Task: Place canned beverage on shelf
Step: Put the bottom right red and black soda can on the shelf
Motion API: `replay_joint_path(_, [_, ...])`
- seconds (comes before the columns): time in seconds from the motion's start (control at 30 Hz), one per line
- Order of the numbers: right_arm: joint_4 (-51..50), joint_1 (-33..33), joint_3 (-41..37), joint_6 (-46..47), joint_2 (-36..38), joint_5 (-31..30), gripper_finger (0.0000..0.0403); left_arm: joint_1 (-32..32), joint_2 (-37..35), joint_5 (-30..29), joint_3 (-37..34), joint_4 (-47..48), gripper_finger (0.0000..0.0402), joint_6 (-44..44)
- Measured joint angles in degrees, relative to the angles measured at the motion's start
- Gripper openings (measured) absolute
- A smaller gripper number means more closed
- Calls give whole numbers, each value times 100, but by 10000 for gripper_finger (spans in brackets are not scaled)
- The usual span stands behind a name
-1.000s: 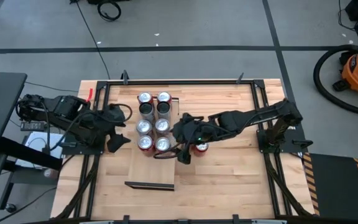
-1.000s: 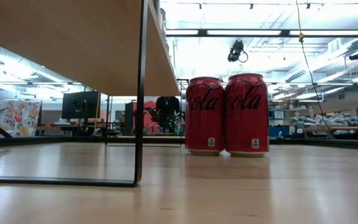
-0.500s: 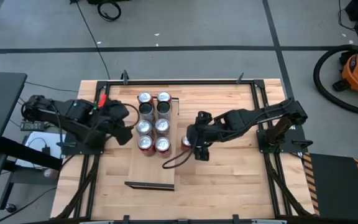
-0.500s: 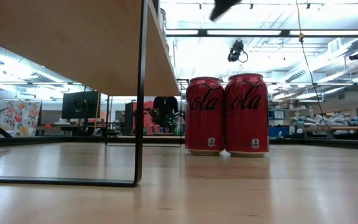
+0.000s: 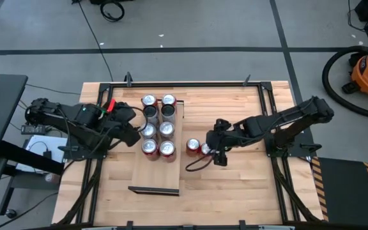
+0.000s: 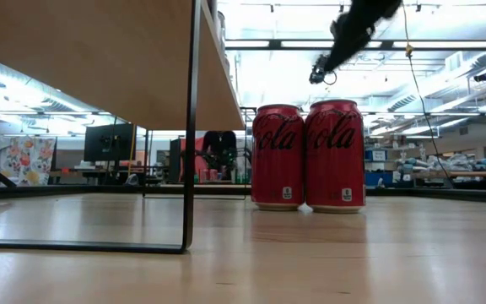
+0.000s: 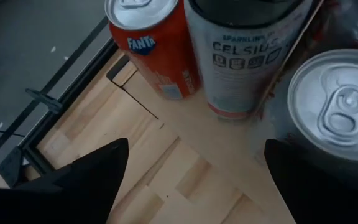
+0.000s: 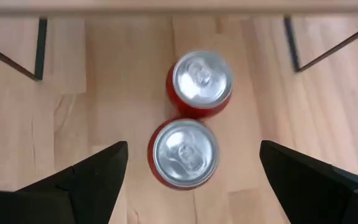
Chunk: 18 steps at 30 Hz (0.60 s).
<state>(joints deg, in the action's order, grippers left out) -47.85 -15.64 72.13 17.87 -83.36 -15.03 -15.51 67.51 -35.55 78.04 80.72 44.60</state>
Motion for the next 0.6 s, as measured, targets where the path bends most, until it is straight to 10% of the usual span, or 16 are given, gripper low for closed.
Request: replay_joint_path(0.6, [1929, 71, -1236, 779, 201, -550, 375, -4, -360, 434, 50, 15, 389, 575])
